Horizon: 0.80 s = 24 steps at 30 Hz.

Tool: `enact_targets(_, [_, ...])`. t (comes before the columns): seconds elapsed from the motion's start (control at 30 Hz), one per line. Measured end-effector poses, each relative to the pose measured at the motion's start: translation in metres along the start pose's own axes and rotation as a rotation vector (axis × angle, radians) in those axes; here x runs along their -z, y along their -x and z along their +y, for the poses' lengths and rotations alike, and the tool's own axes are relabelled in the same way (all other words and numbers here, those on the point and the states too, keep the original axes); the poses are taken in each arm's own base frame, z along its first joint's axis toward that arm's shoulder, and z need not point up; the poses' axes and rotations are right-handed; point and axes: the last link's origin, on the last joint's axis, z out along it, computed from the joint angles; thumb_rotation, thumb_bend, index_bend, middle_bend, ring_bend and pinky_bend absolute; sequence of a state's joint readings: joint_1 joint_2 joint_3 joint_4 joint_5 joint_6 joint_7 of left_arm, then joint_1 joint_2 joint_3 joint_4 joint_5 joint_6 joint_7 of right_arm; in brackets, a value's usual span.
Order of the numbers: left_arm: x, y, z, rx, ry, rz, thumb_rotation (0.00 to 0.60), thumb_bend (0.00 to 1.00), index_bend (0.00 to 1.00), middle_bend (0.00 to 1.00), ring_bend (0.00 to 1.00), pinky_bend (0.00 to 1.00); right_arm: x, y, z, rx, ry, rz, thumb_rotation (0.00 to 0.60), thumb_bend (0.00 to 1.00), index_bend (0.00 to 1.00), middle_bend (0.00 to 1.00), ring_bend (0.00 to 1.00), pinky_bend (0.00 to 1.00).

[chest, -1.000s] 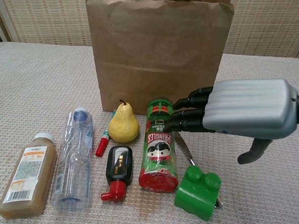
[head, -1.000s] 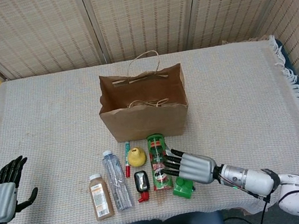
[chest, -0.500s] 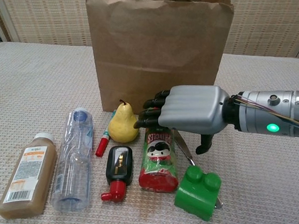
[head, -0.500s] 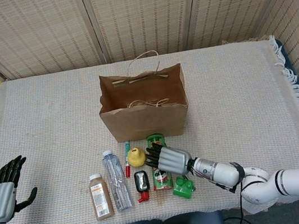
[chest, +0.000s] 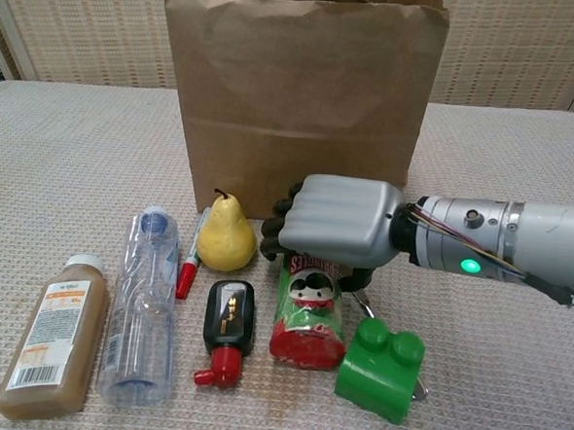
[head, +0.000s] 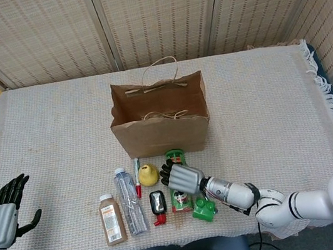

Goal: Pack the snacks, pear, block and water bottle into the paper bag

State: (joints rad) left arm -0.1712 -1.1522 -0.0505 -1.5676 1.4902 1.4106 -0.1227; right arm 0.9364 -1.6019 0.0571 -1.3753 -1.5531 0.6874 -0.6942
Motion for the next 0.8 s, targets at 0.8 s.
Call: enact_targets(0.8, [0.001, 0.001, 0.002, -0.01, 0.005, -0.005, 0.6, 0.34, 0.0, 0.0, 0.0, 0.07, 0.036, -0.066, 0.023, -0.261, 0.24, 0.443, 0.6, 0.28, 0.72, 0.61, 0.64, 0.7])
